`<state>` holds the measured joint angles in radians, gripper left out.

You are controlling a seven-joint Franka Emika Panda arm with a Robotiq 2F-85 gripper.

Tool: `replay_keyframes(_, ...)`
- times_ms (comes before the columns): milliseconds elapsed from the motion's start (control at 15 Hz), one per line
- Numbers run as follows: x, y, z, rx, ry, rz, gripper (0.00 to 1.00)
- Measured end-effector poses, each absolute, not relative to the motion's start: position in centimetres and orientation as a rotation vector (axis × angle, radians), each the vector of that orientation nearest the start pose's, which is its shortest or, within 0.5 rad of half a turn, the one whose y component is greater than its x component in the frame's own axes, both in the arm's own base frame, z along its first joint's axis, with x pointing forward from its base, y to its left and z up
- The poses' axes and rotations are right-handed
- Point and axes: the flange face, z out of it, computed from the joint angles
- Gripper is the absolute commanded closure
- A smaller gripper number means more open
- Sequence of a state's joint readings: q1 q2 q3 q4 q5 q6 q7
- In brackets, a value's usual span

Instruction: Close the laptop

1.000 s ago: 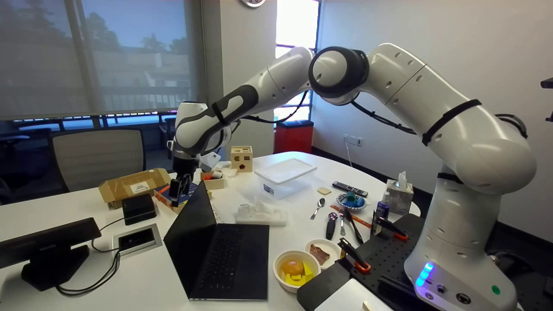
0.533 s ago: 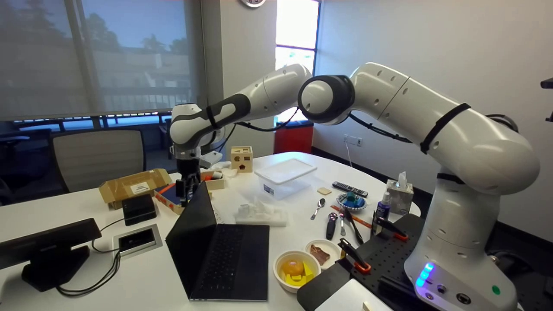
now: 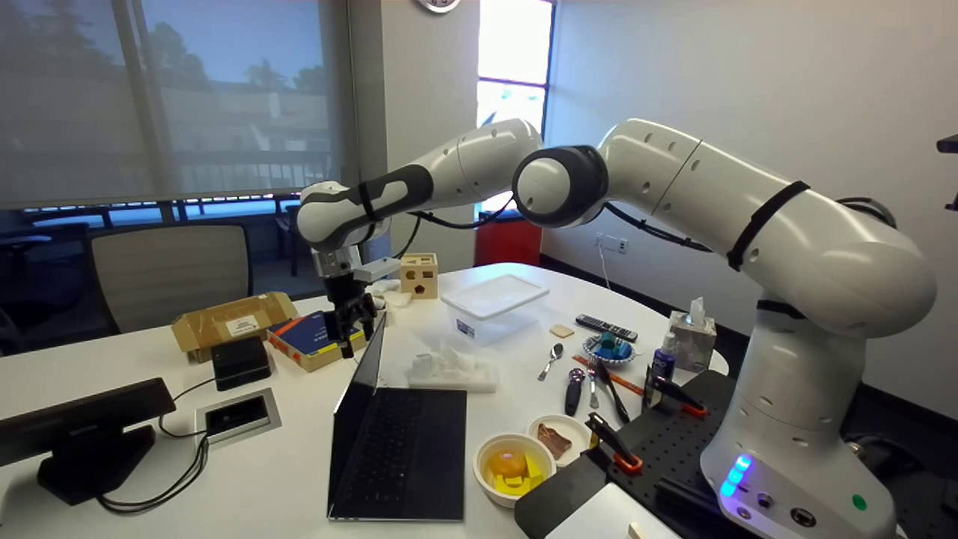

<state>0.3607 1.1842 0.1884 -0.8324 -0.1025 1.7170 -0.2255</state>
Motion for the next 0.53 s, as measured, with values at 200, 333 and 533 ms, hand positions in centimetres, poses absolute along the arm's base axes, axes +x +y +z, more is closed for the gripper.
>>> replay_keyframes(200,68.1,32.1,14.0,-2.890,-0.949,0.520,0.00)
replay_keyframes(333,67.9,31.1,12.1,-2.901,-0.845,0.573,0.00)
replay_keyframes(533,67.5,29.8,9.8,-2.925,-0.690,0.653,0.00)
